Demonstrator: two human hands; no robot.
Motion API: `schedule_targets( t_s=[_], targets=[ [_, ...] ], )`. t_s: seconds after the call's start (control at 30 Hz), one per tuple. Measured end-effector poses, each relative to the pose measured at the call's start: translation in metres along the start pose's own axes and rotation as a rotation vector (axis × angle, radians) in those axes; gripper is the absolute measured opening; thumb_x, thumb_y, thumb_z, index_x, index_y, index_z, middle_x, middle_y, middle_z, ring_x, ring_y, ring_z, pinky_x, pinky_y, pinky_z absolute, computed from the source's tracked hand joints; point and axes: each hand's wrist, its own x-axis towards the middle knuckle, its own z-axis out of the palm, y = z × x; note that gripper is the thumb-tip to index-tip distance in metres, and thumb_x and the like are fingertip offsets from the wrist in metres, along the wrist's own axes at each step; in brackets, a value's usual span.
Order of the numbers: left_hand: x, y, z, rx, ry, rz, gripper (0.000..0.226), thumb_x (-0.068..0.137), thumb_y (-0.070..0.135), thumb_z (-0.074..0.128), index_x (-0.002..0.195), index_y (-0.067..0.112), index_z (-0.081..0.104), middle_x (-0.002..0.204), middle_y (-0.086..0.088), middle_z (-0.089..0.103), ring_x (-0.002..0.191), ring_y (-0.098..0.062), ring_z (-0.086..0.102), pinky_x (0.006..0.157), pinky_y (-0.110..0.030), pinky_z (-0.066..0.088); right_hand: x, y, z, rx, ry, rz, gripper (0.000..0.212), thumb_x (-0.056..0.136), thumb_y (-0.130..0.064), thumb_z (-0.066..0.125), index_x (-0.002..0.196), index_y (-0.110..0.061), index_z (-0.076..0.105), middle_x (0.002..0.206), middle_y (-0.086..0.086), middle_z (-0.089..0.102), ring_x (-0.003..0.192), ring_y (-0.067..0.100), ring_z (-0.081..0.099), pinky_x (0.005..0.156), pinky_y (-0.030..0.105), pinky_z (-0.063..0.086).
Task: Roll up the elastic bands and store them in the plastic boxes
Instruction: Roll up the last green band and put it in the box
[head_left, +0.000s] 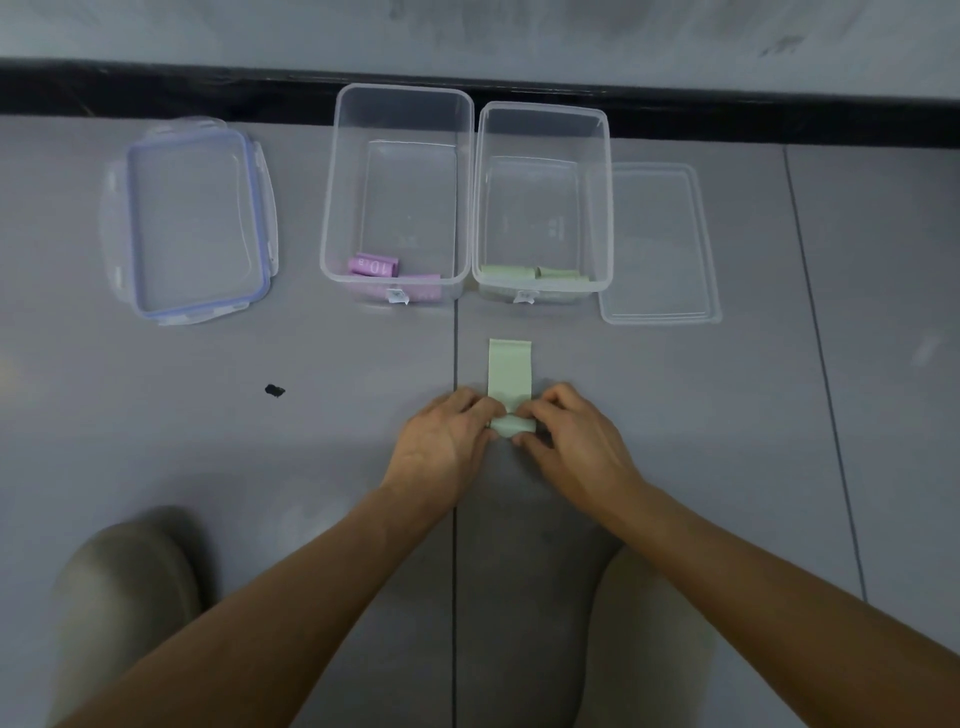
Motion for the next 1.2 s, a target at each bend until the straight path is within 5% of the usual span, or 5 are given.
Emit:
schedule_targets(
  t_s=[0.33, 0.6, 0.77, 1.03, 1.2],
  targets=[
    [0.013, 0.010, -0.002, 0.031, -0.030, -0.088, 0.025, 0.095, 0.027, 0.050, 0.113, 0.020, 0.066, 0.108, -0.002, 0.055, 0.093, -0.028, 0.057, 0.078, -0.039, 0.050, 0.005, -0.001, -0.006, -0.014, 0.044, -0.030, 0.029, 0.088, -0.039, 0.066, 0.113, -0.026, 0.060, 0.108, -0.005, 0.050, 0.091, 0.017, 0.056, 0.074, 0.036, 0.050],
    [0.010, 0.013, -0.006, 0.111, 0.087, -0.003, 0.022, 0.091, 0.029, 0.053, 0.108, 0.023, 0.066, 0.103, -0.004, 0.060, 0.085, -0.029, 0.056, 0.060, -0.037, 0.050, 0.015, -0.002, -0.011, -0.033, -0.001, -0.033, 0.025, 0.092, -0.032, 0.060, 0.116, -0.024, 0.060, 0.109, -0.004, 0.053, 0.098, 0.020, 0.056, 0.079, 0.037, 0.049],
    [0.014, 0.007, -0.001, 0.085, 0.094, 0.038, 0.026, 0.080, 0.025, 0.072, 0.105, 0.019, 0.069, 0.099, -0.003, 0.063, 0.080, -0.030, 0.060, 0.059, -0.037, 0.053, 0.026, -0.002, -0.020, -0.006, -0.043, -0.001, 0.019, 0.091, -0.033, 0.061, 0.109, -0.026, 0.064, 0.090, -0.011, 0.050, 0.091, 0.020, 0.059, 0.076, 0.031, 0.044],
    [0.023, 0.010, -0.009, 0.053, 0.044, -0.026, 0.021, 0.089, 0.026, 0.063, 0.109, 0.022, 0.061, 0.103, -0.002, 0.061, 0.087, -0.031, 0.061, 0.068, -0.038, 0.048, 0.020, -0.004, -0.012, 0.127, 0.075, 0.042, 0.015, 0.092, -0.031, 0.061, 0.105, -0.028, 0.054, 0.080, -0.013, 0.049, 0.075, 0.010, 0.051, 0.071, 0.030, 0.042],
    [0.026, 0.011, -0.009, 0.029, 0.033, -0.061, 0.020, 0.094, 0.028, 0.055, 0.112, 0.022, 0.062, 0.112, -0.001, 0.057, 0.097, -0.027, 0.053, 0.073, -0.038, 0.048, 0.016, 0.001, -0.013, 0.029, 0.032, -0.025, 0.031, 0.089, -0.038, 0.064, 0.115, -0.026, 0.053, 0.103, -0.011, 0.055, 0.085, 0.014, 0.058, 0.073, 0.033, 0.047]
  ],
)
